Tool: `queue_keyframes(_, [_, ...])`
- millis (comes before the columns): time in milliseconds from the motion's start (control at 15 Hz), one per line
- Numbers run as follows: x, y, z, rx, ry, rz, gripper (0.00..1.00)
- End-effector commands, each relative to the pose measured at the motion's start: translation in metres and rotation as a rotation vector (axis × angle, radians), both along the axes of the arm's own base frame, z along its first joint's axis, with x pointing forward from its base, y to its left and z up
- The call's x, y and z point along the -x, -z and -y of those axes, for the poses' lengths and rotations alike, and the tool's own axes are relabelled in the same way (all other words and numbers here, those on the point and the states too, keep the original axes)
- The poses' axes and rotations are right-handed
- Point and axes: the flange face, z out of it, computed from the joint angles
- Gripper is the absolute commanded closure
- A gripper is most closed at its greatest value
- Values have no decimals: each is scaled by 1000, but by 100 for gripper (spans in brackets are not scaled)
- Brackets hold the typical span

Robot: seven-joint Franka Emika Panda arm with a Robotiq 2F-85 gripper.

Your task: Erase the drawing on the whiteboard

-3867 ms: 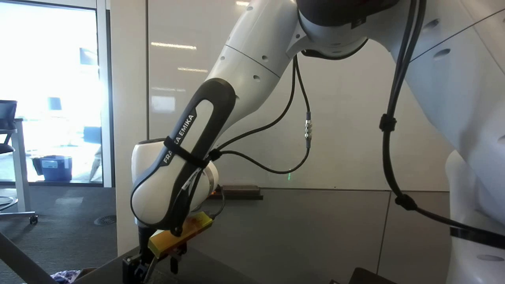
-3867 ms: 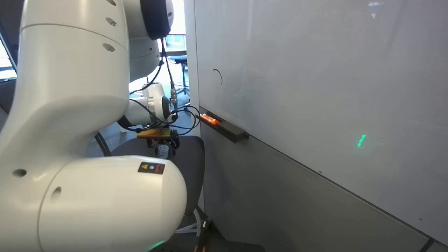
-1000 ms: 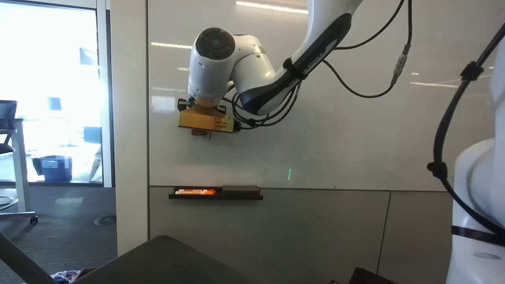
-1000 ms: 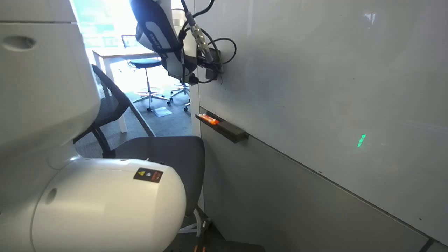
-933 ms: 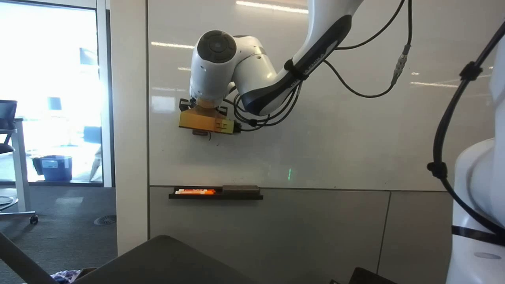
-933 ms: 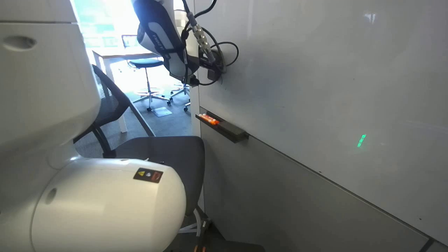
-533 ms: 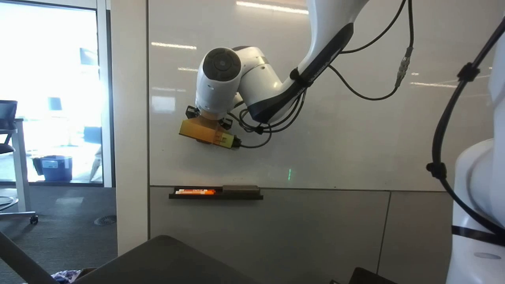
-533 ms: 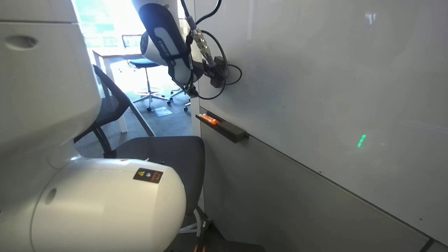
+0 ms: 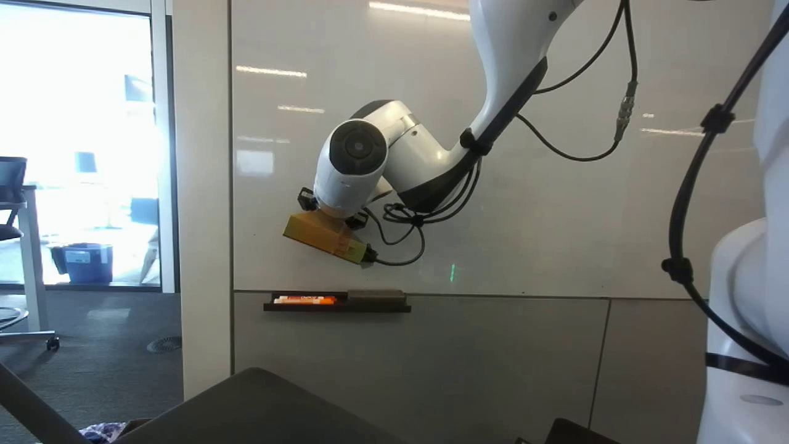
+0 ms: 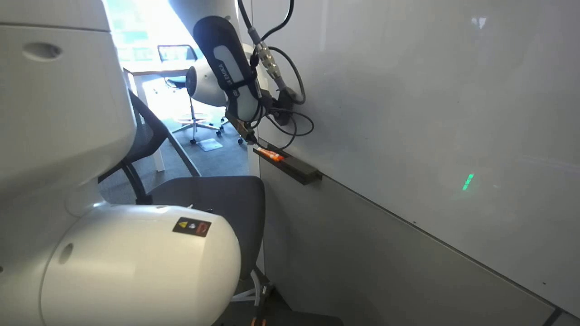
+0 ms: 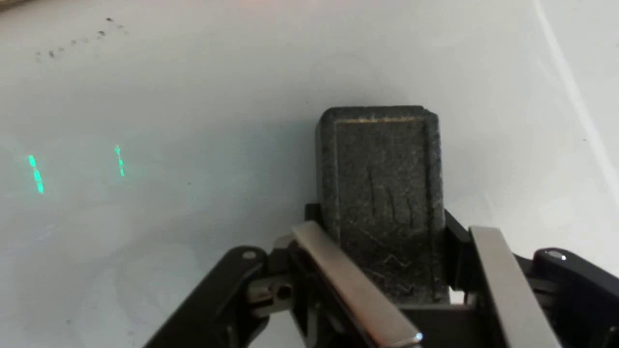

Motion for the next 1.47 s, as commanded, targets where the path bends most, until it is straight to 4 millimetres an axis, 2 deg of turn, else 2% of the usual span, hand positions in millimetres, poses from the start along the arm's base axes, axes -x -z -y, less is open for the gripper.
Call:
queue_keyframes(0, [-42,-33,-18,67,-19,138,69])
queue_keyframes(133, [-52,-40,-35,90,-46,166,69])
queue_keyframes(200, [-55,-33,-39,91,-62,196,69])
queue_keyframes(267, [-61,-47,-49,106,-67,208,69])
queue_keyframes(400, [-67,-43,-51,114,-63,223,69])
queue_keyframes(600, [-73,-26,-35,133,-28,204,69])
queue_keyframes(1133, [-50,-35,14,83,104,176,69])
queue_keyframes(1400, [-40,-19,35,79,132,134,69])
